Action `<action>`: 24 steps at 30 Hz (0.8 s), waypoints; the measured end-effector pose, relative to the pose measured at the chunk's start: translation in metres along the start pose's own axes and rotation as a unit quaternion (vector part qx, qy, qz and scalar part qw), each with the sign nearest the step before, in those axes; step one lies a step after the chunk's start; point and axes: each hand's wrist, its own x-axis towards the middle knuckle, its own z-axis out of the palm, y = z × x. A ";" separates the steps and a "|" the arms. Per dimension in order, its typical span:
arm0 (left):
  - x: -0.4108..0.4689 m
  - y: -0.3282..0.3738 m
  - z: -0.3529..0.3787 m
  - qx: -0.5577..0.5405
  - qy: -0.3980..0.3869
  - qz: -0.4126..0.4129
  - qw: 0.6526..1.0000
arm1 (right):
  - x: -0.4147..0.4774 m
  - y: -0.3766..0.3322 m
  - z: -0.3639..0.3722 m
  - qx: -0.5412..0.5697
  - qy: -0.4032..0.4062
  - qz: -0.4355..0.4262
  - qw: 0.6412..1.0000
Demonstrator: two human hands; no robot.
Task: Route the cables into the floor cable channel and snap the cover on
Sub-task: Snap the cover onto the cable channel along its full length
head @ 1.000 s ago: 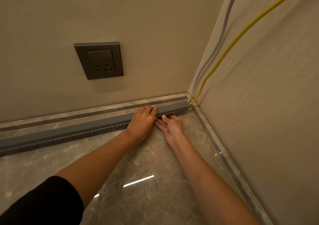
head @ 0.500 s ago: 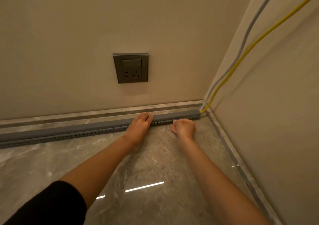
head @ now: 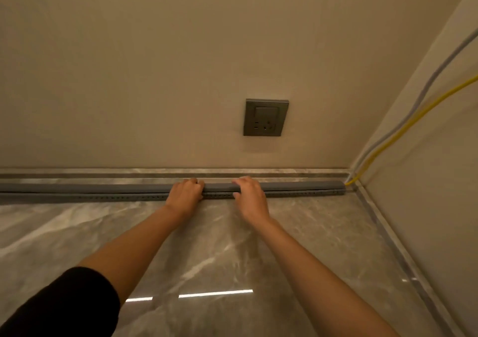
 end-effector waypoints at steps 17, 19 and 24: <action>-0.038 -0.189 0.011 -0.098 0.013 0.051 0.994 | 0.033 -0.161 0.119 -0.246 -0.099 -0.034 0.964; -0.040 -0.201 0.014 -0.095 0.024 0.056 0.994 | 0.037 -0.166 0.122 -0.263 -0.101 -0.041 0.959; -0.040 -0.204 0.019 -0.042 0.049 0.073 0.995 | 0.043 -0.168 0.122 -0.295 -0.104 -0.063 0.948</action>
